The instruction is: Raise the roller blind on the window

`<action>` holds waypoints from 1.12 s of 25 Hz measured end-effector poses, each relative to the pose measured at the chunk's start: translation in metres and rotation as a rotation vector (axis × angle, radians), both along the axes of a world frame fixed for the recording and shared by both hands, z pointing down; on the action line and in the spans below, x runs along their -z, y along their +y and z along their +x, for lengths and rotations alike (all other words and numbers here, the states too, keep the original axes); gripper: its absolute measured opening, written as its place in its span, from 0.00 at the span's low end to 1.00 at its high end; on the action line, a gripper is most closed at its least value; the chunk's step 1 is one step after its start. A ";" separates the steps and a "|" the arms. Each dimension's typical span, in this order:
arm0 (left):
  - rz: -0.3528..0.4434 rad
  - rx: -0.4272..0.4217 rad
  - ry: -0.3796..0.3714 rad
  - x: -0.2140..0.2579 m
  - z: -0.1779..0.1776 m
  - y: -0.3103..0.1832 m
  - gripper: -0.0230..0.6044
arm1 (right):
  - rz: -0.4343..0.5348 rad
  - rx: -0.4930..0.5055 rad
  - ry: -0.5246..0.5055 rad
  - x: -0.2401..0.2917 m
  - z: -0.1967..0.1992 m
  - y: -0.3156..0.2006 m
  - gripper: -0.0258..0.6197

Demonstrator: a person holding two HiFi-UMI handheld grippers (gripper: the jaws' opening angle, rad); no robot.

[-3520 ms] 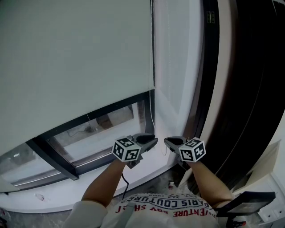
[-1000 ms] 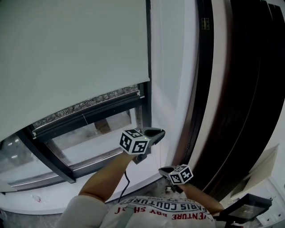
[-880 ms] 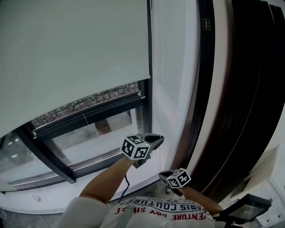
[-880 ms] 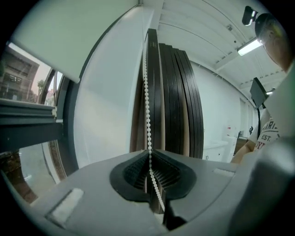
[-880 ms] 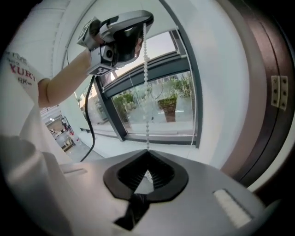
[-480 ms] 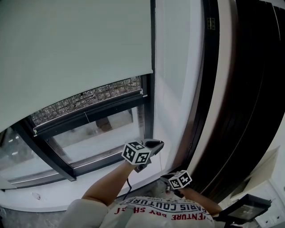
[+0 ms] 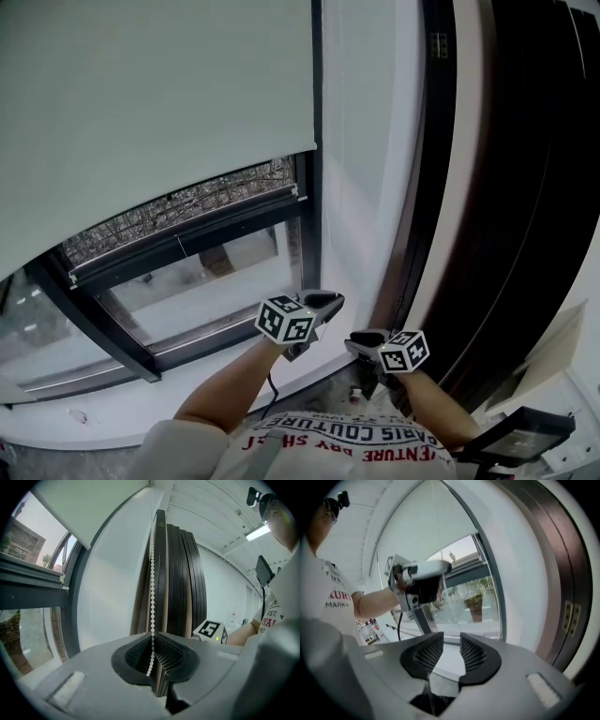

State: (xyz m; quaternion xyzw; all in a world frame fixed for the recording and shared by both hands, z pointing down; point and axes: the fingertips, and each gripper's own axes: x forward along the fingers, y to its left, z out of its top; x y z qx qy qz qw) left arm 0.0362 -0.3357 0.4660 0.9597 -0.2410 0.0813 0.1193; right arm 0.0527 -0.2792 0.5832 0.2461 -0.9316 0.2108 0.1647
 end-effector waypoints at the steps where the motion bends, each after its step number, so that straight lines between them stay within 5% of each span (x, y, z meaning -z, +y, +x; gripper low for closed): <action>1: 0.001 -0.001 0.002 0.000 0.000 0.001 0.07 | 0.038 -0.002 -0.025 0.024 0.003 -0.007 0.19; 13: 0.016 -0.069 0.005 0.007 0.017 0.031 0.07 | 0.417 0.090 -0.228 0.309 -0.017 -0.040 0.20; 24: 0.012 -0.118 0.020 0.013 0.028 0.047 0.07 | 0.443 0.064 -0.289 0.370 -0.034 -0.059 0.21; 28: 0.012 -0.119 0.014 0.012 0.028 0.046 0.07 | 0.436 0.053 -0.302 0.377 -0.030 -0.059 0.08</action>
